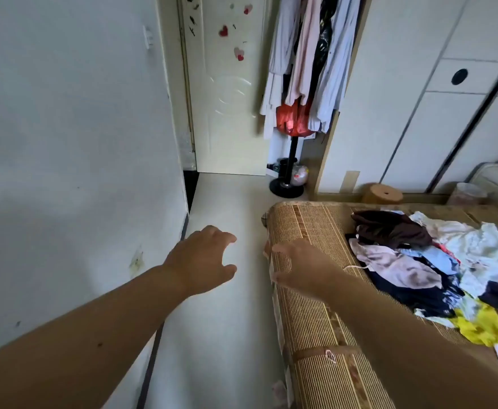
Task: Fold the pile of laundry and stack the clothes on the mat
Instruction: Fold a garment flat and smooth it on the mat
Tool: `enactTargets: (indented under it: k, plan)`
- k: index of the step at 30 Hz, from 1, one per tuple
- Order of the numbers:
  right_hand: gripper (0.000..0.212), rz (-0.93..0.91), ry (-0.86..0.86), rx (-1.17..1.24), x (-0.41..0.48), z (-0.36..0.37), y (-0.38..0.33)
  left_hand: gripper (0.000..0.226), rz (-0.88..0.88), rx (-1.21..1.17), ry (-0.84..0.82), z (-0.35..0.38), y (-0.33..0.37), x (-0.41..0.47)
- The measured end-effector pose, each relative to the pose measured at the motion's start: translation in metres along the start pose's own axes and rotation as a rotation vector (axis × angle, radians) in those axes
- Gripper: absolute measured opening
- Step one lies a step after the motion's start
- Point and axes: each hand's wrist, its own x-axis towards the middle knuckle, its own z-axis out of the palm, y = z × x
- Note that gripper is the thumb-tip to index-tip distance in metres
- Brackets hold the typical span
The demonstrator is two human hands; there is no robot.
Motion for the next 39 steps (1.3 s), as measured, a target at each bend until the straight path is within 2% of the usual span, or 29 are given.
enactTargets:
  k: [2,5,10,17,27,31,39]
  plan:
    - [0.062,0.008,0.012,0.013,0.032,-0.012,0.015,0.061,-0.045,-0.054,0.024,-0.004,0.0,0.029]
    - [0.062,0.011,0.015,-0.093,0.081,-0.027,0.032,0.061,-0.097,-0.117,0.041,-0.015,-0.005,0.072]
    - [0.062,-0.001,0.025,-0.081,0.157,-0.026,0.05,0.06,-0.129,-0.171,0.071,-0.025,-0.029,0.148]
    - [0.061,-0.022,0.041,-0.097,0.299,-0.029,0.059,0.061,-0.069,-0.114,0.033,-0.02,-0.092,0.281]
    - [0.053,0.086,0.04,-0.017,0.483,-0.054,0.068,0.063,0.028,0.001,-0.139,-0.022,-0.164,0.462]
    - [0.052,0.136,0.047,-0.018,0.549,-0.063,0.1,0.06,0.094,0.135,-0.176,-0.019,-0.179,0.542]
    - [0.052,0.164,0.028,-0.071,0.711,-0.109,0.195,0.056,0.162,0.154,-0.203,-0.018,-0.17,0.744]
